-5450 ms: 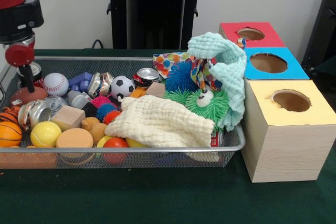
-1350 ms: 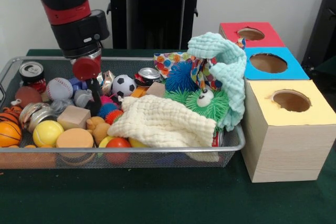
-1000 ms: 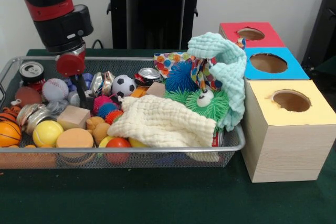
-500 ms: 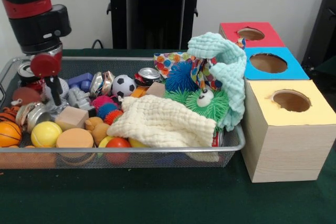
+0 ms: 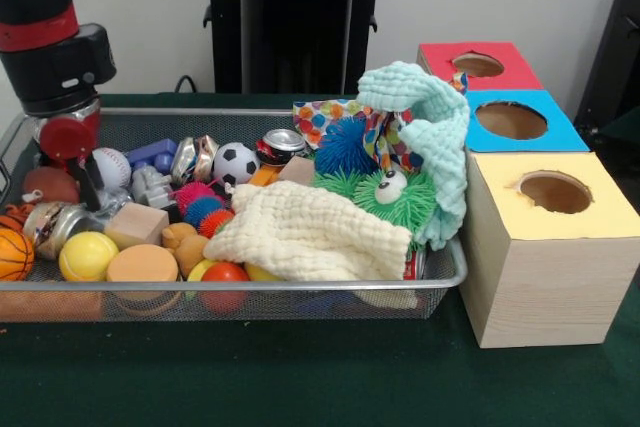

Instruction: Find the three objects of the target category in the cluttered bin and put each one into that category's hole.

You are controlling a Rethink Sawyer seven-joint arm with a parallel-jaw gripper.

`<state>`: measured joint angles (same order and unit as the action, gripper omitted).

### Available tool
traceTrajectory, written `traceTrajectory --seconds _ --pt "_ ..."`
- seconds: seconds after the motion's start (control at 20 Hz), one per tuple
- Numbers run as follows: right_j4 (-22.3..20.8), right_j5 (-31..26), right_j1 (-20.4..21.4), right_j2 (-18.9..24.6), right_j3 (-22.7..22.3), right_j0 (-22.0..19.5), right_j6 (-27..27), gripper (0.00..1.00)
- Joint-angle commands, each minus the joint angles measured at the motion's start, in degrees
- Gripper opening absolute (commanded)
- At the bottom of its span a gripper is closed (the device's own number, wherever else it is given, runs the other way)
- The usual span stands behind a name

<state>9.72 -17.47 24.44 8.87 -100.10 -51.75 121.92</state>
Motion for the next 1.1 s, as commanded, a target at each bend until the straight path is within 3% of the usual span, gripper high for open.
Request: traceTrajectory --seconds 0.05,0.4,0.75,1.1 --pt "-2.0 0.24 -6.47 4.81 4.79 -2.78 -0.66 1.0" --pt "-2.25 4.13 -7.72 6.69 1.24 -4.25 2.12 1.0" --pt "-2.74 4.0 -9.66 8.2 2.58 -5.32 0.8 1.0" --pt "-3.31 9.28 -13.34 12.85 0.9 -8.53 2.64 1.0"
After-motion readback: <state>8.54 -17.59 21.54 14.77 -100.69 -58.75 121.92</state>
